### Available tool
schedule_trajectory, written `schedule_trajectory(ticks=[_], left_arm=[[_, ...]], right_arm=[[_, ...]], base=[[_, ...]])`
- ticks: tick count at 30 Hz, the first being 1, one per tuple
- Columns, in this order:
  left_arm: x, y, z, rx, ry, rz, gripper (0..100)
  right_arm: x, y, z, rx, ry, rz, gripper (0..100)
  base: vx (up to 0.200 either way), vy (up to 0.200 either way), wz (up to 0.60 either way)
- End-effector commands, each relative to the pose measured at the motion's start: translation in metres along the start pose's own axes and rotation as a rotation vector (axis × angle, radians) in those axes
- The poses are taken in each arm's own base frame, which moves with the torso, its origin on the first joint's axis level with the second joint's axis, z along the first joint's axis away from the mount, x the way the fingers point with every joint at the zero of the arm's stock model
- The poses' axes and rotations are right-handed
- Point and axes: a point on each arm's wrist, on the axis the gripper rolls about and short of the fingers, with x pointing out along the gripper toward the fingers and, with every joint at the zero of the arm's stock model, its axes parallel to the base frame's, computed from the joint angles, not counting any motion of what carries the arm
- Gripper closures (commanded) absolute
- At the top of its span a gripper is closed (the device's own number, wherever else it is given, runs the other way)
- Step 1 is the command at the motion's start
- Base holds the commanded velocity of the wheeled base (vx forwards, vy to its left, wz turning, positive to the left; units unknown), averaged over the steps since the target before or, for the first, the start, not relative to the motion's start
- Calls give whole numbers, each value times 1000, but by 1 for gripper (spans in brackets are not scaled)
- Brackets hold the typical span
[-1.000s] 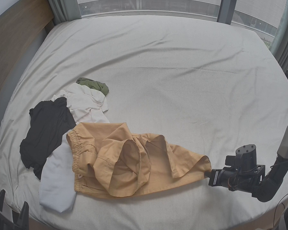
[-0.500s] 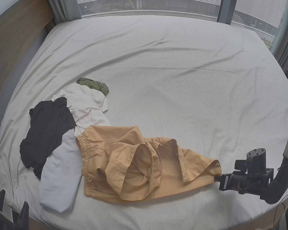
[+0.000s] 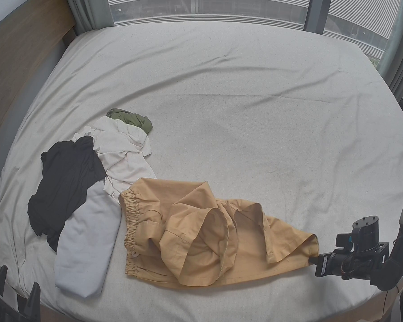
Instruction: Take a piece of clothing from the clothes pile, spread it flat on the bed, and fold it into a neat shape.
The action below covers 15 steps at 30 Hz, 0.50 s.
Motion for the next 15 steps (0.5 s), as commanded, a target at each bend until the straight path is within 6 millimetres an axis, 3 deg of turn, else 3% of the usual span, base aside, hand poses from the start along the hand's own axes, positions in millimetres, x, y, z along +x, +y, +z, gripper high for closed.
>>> schedule_trajectory(ticks=[1, 15], left_arm=[[0, 0, -5, -1, 1, 1, 0], [0, 0, -5, -1, 1, -1, 0]], right_arm=[[-3, -4, -6, 0, 26, -15, 100], [-9, -9, -4, -4, 21, -38, 100]], base=[[0, 0, 0], [0, 0, 0]])
